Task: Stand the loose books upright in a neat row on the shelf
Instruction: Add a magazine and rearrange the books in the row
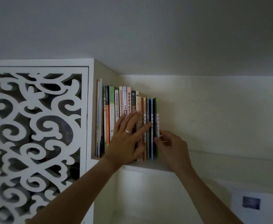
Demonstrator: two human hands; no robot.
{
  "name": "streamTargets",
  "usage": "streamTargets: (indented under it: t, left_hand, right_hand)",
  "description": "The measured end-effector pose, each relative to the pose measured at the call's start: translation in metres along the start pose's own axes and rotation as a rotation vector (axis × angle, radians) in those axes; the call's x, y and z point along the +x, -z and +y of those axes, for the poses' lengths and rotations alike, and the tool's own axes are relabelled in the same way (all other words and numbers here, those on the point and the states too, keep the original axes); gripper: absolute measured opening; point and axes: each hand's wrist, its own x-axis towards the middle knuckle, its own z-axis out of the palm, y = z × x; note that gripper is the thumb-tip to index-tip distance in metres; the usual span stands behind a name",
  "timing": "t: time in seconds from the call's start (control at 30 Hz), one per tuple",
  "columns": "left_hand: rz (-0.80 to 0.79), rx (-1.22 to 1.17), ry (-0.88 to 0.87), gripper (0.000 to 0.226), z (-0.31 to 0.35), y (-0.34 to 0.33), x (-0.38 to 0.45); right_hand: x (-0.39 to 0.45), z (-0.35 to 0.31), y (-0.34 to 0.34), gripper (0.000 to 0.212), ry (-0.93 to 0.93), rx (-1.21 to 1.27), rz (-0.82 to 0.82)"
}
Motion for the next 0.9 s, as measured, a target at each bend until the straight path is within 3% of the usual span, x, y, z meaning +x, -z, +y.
streamTargets:
  t: [0.13, 0.27, 0.37, 0.43, 0.53, 0.67, 0.9]
  left_hand:
    - [0.001, -0.031, 0.009, 0.062, -0.001, 0.003, -0.001]
    - [-0.005, -0.055, 0.011, 0.062, -0.002, 0.004, -0.003]
    - [-0.008, -0.067, 0.018, 0.060, -0.003, 0.004, -0.004]
    - [-0.003, -0.075, 0.021, 0.059, -0.003, 0.003, -0.004]
    - [0.003, -0.087, 0.023, 0.058, -0.003, 0.002, -0.004]
    - [0.004, -0.099, 0.017, 0.058, -0.005, -0.001, -0.006]
    - [-0.002, -0.109, 0.020, 0.058, -0.005, 0.000, -0.006]
  right_hand:
    - [-0.004, 0.012, -0.002, 0.015, -0.005, -0.175, 0.268]
    - [-0.010, -0.009, -0.001, 0.062, 0.026, -0.254, 0.144]
    - [-0.014, -0.015, -0.006, 0.060, 0.165, -0.356, 0.067]
    - [-0.006, -0.012, -0.010, 0.053, 0.136, -0.363, 0.057]
    - [0.003, -0.011, -0.014, 0.065, 0.085, -0.275, 0.035]
    - [-0.005, -0.011, -0.016, 0.060, 0.174, -0.312, 0.086]
    - [-0.005, -0.007, -0.011, 0.081, 0.133, -0.330, 0.165]
